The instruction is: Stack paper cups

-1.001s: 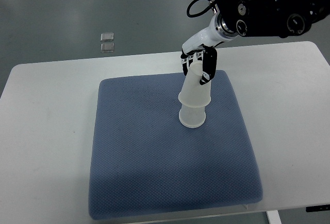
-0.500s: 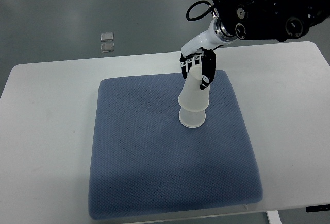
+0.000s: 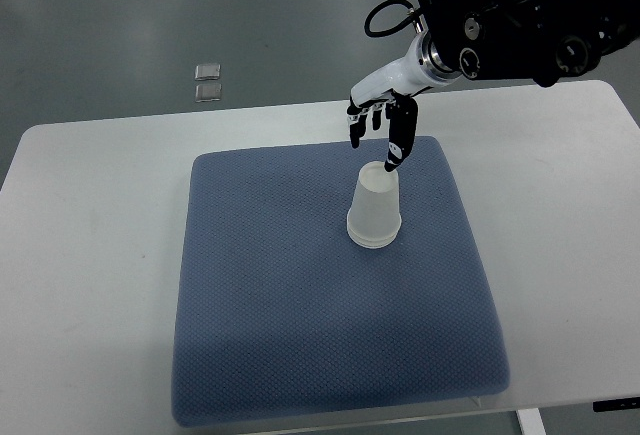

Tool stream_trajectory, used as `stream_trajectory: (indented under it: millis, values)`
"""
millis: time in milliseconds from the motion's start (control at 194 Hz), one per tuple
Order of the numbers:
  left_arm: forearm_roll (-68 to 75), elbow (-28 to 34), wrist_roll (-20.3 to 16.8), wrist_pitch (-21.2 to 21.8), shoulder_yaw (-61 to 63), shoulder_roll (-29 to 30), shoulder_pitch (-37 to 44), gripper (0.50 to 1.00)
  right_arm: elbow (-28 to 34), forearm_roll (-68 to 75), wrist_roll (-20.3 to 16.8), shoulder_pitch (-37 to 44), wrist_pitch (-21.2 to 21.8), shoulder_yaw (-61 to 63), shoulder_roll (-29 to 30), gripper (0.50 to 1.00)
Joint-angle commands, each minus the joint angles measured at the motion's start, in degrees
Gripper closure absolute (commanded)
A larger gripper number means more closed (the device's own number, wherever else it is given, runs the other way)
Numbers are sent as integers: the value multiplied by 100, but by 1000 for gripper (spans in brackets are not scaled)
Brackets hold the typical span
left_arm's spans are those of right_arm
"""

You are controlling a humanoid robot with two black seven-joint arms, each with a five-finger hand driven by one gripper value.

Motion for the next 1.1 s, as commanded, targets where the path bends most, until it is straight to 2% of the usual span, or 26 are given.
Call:
stream_trajectory:
  millis: [0,67,160,330,537,769,991,1094]
  values:
    - [0,-8,1,0,2,0,1,500,-41,429,34,-162,-193,29,-213,658]
    - [0,-8,1,0,2,0,-8,500,-76,658,43,-294,-316,275,-415,658]
    - [0,-8,1,0,2,0,1,500,-199,781,43,-636,-465,793,-987,658]
    - [0,-8,1,0,11,0,1,500,-603,799,43,-1787,-747,2392,-1997,658]
    - [0,-34,10,0,20,0,-8,500,-1042,1124,87,-3246,-878,4097,-2437,658]
    - [0,-34,10,0,20,0,-8,500,-2124,1739,254,-4741,-1002,6076,-2252,658]
    - [0,-43,18,0,20,0,-8,500,-3415,2196,385,-5742,-984,8105,-1383,656]
    - [0,-34,18,0,20,0,-8,500,-3706,2196,526,-6094,-949,8765,-1110,638]
